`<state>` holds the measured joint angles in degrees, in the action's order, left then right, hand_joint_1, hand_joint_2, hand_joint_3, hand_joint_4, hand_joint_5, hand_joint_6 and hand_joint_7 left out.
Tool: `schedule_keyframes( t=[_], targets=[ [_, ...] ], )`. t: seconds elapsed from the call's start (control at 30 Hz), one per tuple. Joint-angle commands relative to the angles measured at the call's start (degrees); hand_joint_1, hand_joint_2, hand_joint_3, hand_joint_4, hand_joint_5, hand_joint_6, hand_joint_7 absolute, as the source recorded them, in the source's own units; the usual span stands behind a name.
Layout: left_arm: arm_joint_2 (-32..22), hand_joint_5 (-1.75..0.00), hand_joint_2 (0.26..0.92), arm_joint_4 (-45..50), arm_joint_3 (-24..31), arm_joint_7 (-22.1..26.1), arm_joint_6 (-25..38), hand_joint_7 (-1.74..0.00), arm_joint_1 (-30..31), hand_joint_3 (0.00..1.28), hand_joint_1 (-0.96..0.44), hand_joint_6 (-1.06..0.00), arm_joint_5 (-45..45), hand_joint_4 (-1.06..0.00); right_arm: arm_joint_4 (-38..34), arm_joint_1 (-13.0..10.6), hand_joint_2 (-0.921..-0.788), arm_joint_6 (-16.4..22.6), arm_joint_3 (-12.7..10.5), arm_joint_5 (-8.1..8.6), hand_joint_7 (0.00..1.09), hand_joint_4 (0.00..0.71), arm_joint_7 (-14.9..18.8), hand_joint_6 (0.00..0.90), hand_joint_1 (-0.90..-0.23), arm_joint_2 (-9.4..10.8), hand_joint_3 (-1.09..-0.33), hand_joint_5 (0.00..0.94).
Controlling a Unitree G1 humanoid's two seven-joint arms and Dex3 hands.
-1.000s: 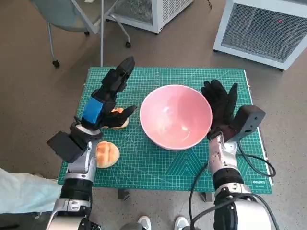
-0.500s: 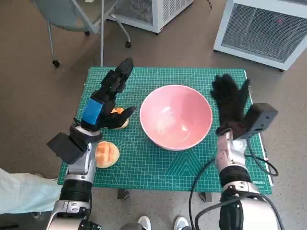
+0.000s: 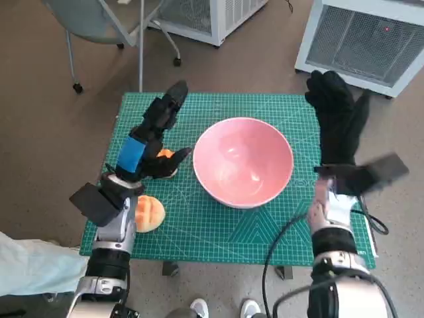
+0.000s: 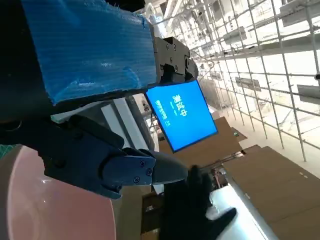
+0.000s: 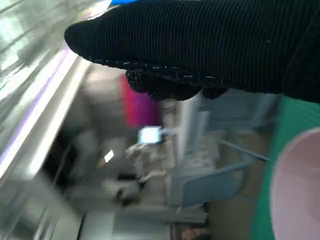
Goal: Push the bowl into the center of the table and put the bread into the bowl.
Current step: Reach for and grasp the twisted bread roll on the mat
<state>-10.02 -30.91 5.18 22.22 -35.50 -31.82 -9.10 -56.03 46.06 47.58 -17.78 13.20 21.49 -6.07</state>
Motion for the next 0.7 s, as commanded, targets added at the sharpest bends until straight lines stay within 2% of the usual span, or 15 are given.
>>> schedule_keyframes(
  t=[0.03,0.13,0.27,0.37,0.57,0.7],
  targets=[
    [0.84,0.00,0.921,0.44,-0.58,0.09,0.27,-0.15,-1.16,0.38,-0.59,-0.16,-0.13,-0.15,8.44,-5.82,-0.921,0.17,2.81,-0.58,0.45,0.192,2.46,0.094,-0.660,-1.03,-0.748,0.001],
    [1.11,0.00,0.921,1.05,-0.74,0.29,0.59,-0.14,-1.08,0.37,-0.58,-0.16,-0.33,-0.15,13.88,-8.33,-0.921,-0.76,4.32,-0.90,0.52,0.186,2.71,0.058,-0.665,-1.67,-0.747,0.000],
    [1.45,0.00,0.921,1.78,-0.92,0.72,1.13,-0.14,-1.17,0.37,-0.57,-0.16,-0.75,-0.15,20.64,-11.63,-0.921,-2.01,6.19,-1.92,0.56,0.184,2.37,0.041,-0.689,-2.54,-0.748,0.000],
    [1.75,0.00,0.921,2.60,-1.11,0.89,1.57,-0.14,-1.13,0.37,-0.57,-0.16,-0.91,-0.15,24.26,-13.56,-0.921,-2.98,7.31,-3.55,0.57,0.184,1.19,0.027,-0.705,-3.06,-0.750,0.001],
    [2.18,0.00,0.921,4.25,-1.48,1.19,2.27,-0.14,-0.97,0.37,-0.57,-0.16,-1.14,-0.15,28.62,-15.82,-0.921,-5.33,8.60,-6.33,0.55,0.179,-0.84,0.002,-0.739,-4.10,-0.762,0.001],
    [2.27,0.00,0.921,4.87,-1.59,1.74,2.36,-0.14,-0.92,0.37,-0.57,-0.16,-1.54,-0.14,29.81,-16.43,-0.921,-6.50,9.12,-7.38,0.52,0.172,-1.84,0.000,-0.748,-4.63,-0.778,0.000]
  ],
)
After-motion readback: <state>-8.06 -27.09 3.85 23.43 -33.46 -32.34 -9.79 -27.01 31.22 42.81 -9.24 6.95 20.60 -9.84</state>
